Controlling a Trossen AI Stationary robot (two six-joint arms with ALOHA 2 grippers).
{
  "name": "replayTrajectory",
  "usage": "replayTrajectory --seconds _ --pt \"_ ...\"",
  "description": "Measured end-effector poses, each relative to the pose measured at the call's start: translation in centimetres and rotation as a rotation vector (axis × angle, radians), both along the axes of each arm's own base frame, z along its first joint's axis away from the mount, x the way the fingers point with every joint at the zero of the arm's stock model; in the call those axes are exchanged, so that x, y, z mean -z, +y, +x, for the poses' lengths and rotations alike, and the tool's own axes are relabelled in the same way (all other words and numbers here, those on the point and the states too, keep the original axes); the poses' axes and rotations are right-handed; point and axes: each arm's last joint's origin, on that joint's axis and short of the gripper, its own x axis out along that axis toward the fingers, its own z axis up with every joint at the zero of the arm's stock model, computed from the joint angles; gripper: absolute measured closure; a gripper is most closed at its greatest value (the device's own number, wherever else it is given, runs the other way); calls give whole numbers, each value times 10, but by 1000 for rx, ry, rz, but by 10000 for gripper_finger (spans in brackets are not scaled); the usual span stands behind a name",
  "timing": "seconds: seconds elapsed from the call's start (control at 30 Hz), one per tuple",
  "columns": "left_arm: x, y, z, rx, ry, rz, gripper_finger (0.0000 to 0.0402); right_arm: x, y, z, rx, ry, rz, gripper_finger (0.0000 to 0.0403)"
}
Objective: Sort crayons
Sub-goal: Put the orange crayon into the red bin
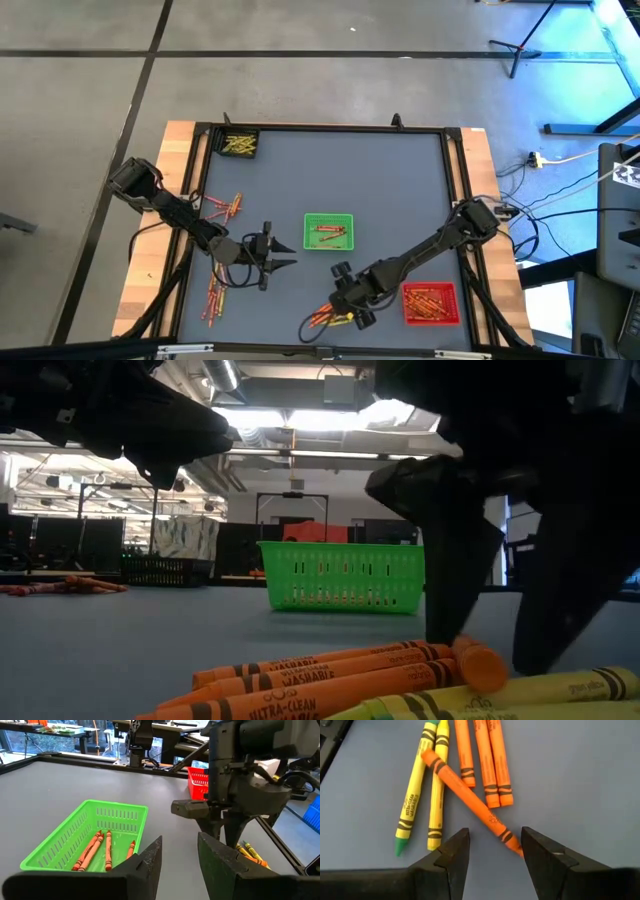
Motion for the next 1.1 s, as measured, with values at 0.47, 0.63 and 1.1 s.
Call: replayTrajectory --seconds 0.47,0.63,1.1 --pt "0 0 0 -1 0 -3 292 5 -1 -1 -10 -32 -10 314" --pt "0 0 0 -1 0 -3 292 5 -1 -1 -6 -31 -20 362" --pt "0 0 0 -1 0 -3 292 1 -3 -4 0 -14 -32 391"
